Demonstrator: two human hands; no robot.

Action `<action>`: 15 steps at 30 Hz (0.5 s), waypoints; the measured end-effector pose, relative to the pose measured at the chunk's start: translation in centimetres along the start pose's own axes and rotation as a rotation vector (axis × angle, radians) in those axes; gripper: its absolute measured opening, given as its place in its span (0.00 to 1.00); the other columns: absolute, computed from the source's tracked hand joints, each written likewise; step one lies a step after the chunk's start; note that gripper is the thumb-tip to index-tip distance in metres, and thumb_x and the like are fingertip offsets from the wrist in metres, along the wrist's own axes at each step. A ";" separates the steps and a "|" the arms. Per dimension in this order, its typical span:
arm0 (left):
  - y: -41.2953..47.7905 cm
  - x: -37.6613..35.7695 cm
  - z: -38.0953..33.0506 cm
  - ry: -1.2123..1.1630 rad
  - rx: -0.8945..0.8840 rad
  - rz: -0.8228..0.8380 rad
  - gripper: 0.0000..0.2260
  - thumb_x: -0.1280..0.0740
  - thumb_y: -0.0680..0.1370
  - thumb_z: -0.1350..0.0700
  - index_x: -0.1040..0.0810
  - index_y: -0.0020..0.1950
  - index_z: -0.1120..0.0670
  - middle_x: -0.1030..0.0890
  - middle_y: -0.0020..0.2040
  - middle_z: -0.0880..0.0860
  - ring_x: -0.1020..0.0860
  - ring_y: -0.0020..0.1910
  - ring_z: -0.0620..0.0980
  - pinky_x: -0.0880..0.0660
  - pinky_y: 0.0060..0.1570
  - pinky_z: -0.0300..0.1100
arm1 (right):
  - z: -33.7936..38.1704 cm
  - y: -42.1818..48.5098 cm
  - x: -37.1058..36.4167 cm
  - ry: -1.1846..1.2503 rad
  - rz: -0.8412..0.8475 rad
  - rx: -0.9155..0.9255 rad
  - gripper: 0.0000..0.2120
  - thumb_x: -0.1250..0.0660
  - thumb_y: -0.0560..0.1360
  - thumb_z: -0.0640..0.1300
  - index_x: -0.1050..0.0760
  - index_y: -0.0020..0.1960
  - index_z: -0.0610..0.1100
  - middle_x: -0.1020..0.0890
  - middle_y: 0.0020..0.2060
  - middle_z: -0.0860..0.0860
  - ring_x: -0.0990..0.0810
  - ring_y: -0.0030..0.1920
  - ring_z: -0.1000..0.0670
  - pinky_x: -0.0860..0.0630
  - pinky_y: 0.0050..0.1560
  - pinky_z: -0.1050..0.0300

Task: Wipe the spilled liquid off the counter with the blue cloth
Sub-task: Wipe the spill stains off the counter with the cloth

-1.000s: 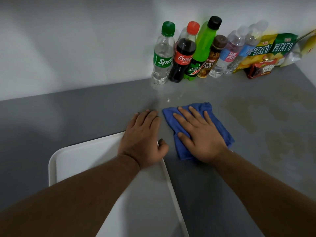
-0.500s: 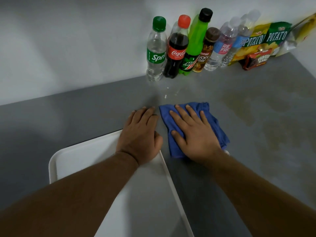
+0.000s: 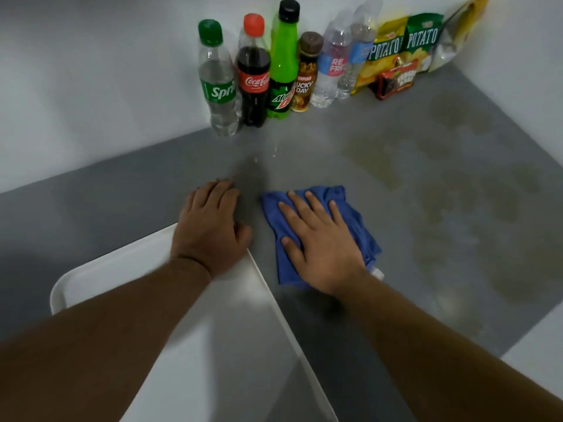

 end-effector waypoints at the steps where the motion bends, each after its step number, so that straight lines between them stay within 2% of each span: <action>1: 0.0 0.1 0.0 0.007 -0.001 0.002 0.27 0.41 0.73 0.48 0.22 0.68 0.61 0.23 0.72 0.60 0.26 0.70 0.65 0.31 0.72 0.61 | -0.1 -1.8 -0.2 0.011 0.003 0.014 0.29 0.52 0.85 0.60 0.47 0.84 0.53 0.46 0.84 0.53 0.52 0.84 0.48 0.54 0.82 0.38; 4: -0.2 0.2 -0.2 0.028 0.000 -0.001 0.28 0.41 0.73 0.47 0.22 0.68 0.60 0.24 0.73 0.59 0.27 0.71 0.64 0.33 0.72 0.59 | -1.9 -6.4 -0.5 0.020 0.011 -0.008 0.28 0.50 0.85 0.61 0.46 0.84 0.55 0.46 0.83 0.56 0.53 0.83 0.50 0.53 0.82 0.39; 7: -0.3 0.3 -0.4 0.029 0.012 0.008 0.29 0.42 0.73 0.47 0.24 0.70 0.60 0.25 0.74 0.58 0.28 0.72 0.63 0.32 0.73 0.60 | -4.1 -7.2 -0.2 -0.017 0.014 -0.067 0.29 0.51 0.84 0.63 0.47 0.84 0.57 0.47 0.84 0.57 0.53 0.84 0.49 0.53 0.81 0.37; 12: -0.3 0.6 -0.9 0.018 0.034 0.030 0.29 0.41 0.72 0.47 0.25 0.70 0.59 0.26 0.75 0.58 0.30 0.73 0.63 0.31 0.71 0.62 | -3.5 -3.4 -0.2 -0.030 -0.017 -0.211 0.32 0.53 0.83 0.63 0.46 0.84 0.51 0.45 0.84 0.51 0.50 0.83 0.43 0.55 0.81 0.34; 15: -0.3 0.7 -1.0 0.018 0.030 0.041 0.30 0.42 0.72 0.47 0.25 0.71 0.60 0.26 0.75 0.58 0.30 0.73 0.64 0.31 0.72 0.63 | -2.4 -5.8 -0.6 -0.005 -0.021 -0.162 0.30 0.53 0.84 0.60 0.46 0.84 0.50 0.46 0.84 0.50 0.51 0.83 0.44 0.54 0.81 0.34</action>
Point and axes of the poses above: each hand's wrist, its own y-axis towards the middle knuckle, its own x-axis out of the back of the hand, z = x × y, the point moved 4 cm from there along y, towards the middle knuckle
